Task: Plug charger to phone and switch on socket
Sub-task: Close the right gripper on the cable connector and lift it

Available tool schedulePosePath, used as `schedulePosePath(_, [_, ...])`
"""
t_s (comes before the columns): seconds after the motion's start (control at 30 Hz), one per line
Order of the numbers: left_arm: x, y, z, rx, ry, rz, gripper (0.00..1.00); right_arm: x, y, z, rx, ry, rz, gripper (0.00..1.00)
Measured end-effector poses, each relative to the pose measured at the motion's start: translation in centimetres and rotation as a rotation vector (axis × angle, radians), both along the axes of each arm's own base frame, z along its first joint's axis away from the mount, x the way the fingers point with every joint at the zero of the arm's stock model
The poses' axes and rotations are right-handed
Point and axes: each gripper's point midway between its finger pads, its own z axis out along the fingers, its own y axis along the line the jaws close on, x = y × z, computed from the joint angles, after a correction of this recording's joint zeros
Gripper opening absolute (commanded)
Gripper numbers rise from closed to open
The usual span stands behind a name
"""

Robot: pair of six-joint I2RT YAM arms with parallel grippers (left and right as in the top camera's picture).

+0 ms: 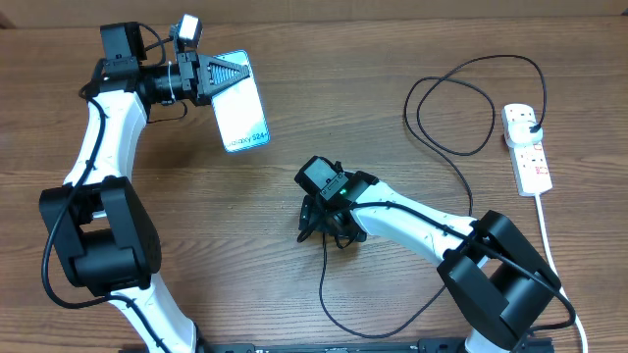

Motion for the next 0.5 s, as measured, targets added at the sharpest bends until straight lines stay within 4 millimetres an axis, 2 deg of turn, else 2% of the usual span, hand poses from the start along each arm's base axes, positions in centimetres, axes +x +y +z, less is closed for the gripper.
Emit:
schedulePosePath(0.27, [0.00, 0.00, 0.00, 0.000, 0.000, 0.000, 0.04, 0.13, -0.24, -0.31, -0.008, -0.013, -0.002, 0.67])
schedulePosePath(0.43, [0.00, 0.00, 0.00, 0.000, 0.000, 0.000, 0.04, 0.11, -0.26, -0.36, -0.008, -0.013, -0.003, 0.52])
schedulePosePath(0.5, [0.00, 0.00, 0.00, 0.000, 0.000, 0.000, 0.04, 0.14, -0.22, -0.34, -0.006, -0.014, -0.004, 0.41])
